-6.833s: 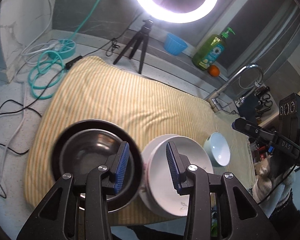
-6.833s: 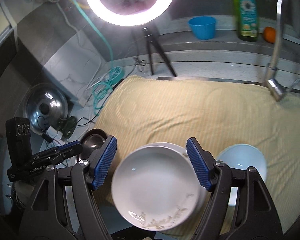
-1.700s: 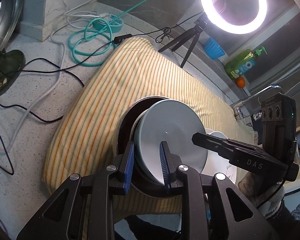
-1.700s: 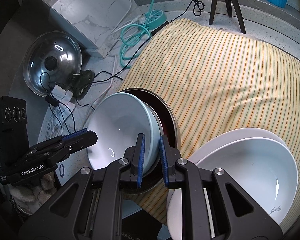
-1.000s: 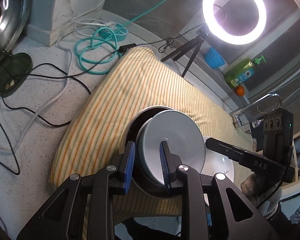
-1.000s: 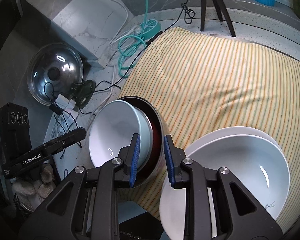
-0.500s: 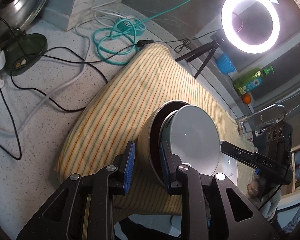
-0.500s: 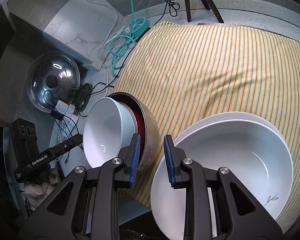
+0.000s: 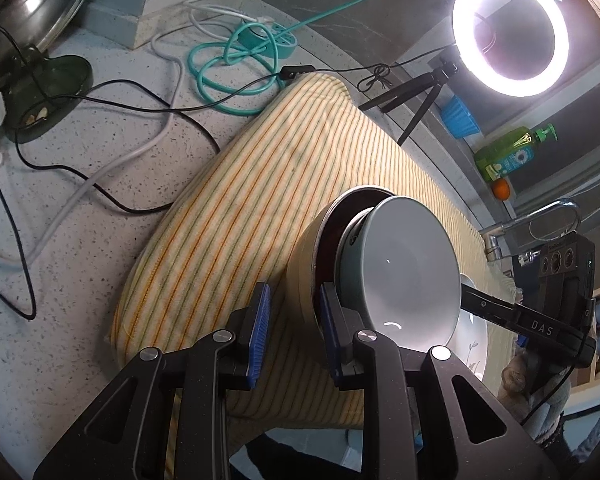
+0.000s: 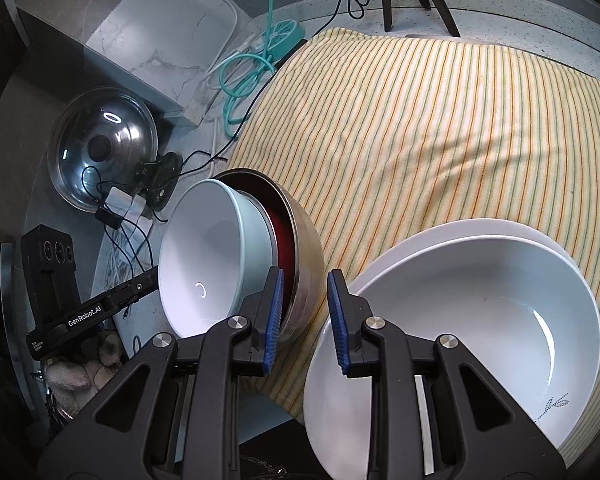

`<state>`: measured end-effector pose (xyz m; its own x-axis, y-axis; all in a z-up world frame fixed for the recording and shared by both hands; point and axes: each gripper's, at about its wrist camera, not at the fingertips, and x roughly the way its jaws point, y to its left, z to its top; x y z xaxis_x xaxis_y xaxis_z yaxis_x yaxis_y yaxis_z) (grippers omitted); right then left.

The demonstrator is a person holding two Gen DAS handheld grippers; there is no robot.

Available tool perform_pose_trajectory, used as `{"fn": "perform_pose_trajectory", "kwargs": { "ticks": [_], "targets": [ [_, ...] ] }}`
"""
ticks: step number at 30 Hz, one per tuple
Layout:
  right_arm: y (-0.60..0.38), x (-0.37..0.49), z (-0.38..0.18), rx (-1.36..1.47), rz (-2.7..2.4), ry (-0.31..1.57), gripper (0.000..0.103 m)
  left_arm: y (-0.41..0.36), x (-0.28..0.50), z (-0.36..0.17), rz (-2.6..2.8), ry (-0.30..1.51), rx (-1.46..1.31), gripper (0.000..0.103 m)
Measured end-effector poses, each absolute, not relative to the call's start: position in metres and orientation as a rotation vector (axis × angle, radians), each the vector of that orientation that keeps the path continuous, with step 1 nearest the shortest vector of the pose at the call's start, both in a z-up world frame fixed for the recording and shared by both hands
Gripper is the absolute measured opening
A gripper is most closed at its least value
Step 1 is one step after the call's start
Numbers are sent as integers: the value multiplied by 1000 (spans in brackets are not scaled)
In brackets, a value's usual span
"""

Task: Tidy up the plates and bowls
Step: 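Lower the pale blue bowl into the red-sided bowl inside the steel bowl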

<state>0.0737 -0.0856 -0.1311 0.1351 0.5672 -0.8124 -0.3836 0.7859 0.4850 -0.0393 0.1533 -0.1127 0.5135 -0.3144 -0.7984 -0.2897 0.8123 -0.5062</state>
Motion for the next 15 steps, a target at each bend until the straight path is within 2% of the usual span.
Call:
{"fn": "perform_pose_trajectory", "kwargs": {
  "ticks": [8,15],
  "targets": [
    [-78,76,-135,162,707,1268,16,151,-35,-118,-35,1061,-665,20],
    [-79,79,-136,189,715,1284,16,150,-34,-116,-48,1056,-675,14]
  ]
}}
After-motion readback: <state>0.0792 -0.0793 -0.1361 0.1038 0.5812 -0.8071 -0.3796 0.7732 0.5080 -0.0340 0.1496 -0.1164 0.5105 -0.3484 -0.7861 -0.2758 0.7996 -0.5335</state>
